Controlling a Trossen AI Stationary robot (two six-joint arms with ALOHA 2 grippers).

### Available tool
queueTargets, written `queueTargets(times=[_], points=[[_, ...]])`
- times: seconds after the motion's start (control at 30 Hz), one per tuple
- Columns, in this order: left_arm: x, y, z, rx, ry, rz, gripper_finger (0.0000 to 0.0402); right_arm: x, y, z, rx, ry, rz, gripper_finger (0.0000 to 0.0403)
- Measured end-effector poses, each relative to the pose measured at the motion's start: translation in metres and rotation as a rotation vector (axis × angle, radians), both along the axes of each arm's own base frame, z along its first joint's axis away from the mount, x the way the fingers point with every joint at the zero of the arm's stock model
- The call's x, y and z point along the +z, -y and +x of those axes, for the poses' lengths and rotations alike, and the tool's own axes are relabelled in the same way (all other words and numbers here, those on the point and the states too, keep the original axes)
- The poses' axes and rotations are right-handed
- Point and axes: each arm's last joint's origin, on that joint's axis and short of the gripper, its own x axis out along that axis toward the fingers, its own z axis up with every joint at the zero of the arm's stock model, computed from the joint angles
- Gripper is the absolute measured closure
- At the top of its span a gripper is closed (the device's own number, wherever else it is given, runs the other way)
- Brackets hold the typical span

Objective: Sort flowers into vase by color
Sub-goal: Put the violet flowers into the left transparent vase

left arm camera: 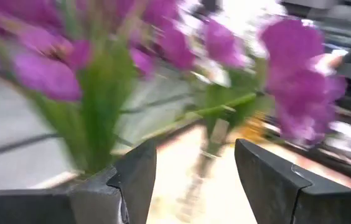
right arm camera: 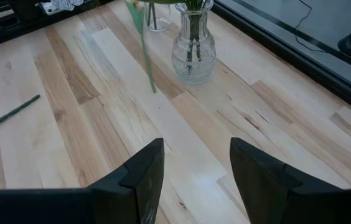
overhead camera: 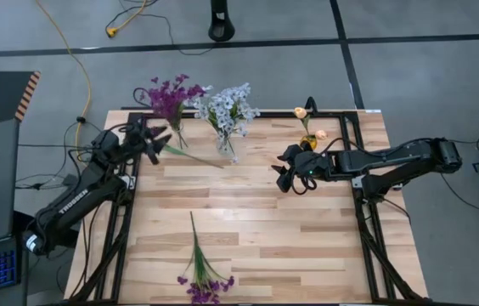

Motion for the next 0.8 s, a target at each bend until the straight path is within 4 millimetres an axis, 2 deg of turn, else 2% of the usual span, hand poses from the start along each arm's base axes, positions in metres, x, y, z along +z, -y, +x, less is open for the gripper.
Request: queueTargets(times=[0.5, 0.8], points=[[0.000, 0.027, 0.018, -0.442, 0.062, -0.176, 0.0198, 0.000, 0.000, 0.000, 0.000, 0.000, 0.000, 0.0194], [0.013, 0.049, 0.029, -0.635, 0.158, -0.117, 0.0198, 0.000, 0.000, 0.000, 0.000, 0.000, 0.000, 0.0194]])
